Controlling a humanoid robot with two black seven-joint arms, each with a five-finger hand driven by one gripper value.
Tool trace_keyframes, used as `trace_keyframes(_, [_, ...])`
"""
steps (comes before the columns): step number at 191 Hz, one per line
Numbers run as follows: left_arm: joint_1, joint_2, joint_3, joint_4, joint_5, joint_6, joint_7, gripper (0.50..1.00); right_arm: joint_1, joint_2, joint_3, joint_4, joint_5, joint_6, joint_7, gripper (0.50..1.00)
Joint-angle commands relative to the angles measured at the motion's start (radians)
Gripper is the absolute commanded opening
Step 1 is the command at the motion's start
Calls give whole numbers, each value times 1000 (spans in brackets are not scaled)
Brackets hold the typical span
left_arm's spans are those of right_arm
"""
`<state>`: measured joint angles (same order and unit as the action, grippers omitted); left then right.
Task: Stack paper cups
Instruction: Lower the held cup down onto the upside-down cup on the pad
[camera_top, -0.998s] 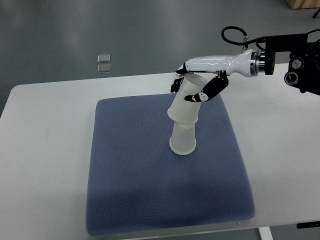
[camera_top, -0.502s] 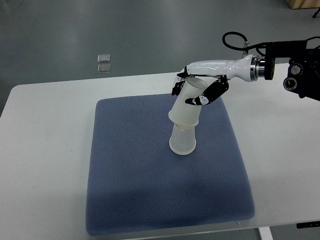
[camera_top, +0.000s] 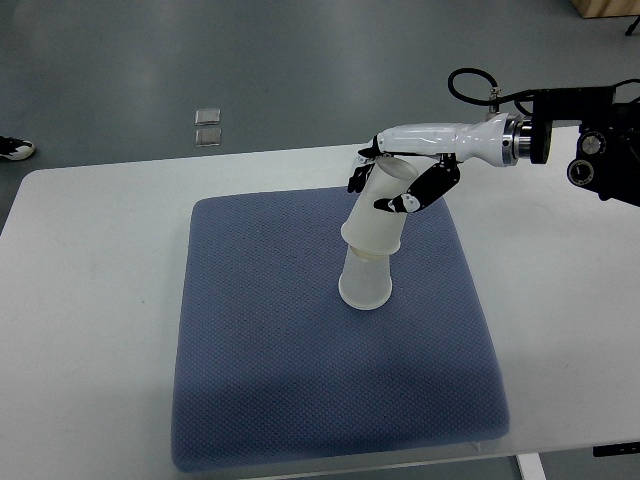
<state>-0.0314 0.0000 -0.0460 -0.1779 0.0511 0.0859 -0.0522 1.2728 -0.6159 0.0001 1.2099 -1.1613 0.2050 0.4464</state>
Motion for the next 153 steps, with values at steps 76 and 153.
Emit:
trace_keyframes(76, [-1,0,0,0,1,0,0,1000,-67,30,-5,-27,-66,-64,0,500])
trace_keyframes(153, [-1,0,0,0,0,0,0,1000,-84,48,-9,-58,-98,-105,0,627])
